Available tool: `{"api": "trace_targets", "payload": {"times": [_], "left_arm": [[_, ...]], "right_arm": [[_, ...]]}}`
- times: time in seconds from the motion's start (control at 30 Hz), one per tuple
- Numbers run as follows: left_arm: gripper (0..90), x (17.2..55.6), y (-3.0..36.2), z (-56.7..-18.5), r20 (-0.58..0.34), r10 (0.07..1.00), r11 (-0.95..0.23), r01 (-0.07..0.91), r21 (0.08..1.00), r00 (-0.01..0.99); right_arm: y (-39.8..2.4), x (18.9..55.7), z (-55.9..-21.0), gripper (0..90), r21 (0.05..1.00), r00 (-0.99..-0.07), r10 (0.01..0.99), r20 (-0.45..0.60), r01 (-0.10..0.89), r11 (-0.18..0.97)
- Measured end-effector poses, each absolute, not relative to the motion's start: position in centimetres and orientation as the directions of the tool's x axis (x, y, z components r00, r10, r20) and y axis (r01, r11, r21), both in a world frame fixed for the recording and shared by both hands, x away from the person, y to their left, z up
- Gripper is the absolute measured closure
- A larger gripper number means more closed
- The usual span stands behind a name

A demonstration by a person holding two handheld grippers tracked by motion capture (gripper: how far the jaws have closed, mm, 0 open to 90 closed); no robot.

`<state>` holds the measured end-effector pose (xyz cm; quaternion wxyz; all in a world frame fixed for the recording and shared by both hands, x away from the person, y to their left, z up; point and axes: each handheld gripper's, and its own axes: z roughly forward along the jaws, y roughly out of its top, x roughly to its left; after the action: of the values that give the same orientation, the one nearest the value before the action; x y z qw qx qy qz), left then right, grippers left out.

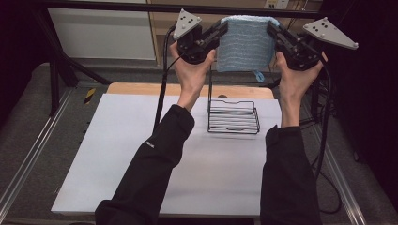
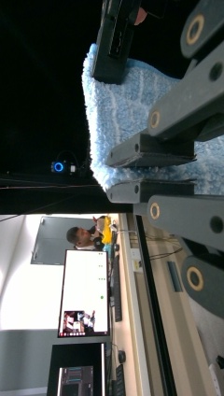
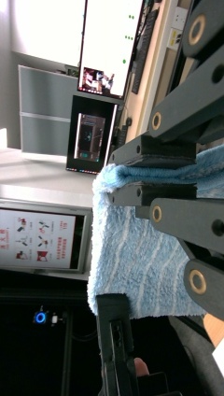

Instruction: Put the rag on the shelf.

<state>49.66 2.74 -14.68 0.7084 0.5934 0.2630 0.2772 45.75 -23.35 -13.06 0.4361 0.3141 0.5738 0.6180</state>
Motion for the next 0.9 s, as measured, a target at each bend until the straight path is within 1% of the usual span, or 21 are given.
{"api": "trace_targets", "payload": {"times": [0.27,0.5,0.9], "left_arm": [[82.6,51.0,2.5,-16.5,-0.034,0.708,0.104,-0.056,0.993,0.705],[82.5,51.8,2.0,-18.0,-0.012,0.712,0.06,-0.044,0.997,0.702],[82.4,52.2,1.5,-21.4,-0.031,0.692,0.024,0.02,1.0,0.721]], "right_arm": [[-23.7,47.1,-14.8,82.9,0.988,-0.424,0.899,-0.114,-0.139,0.06],[-24.3,47.9,-16.8,82.9,0.994,-0.427,0.9,-0.088,-0.1,0.05],[-25.2,48.4,-20.3,82.9,0.998,-0.431,0.9,-0.064,-0.035,0.054]]}}
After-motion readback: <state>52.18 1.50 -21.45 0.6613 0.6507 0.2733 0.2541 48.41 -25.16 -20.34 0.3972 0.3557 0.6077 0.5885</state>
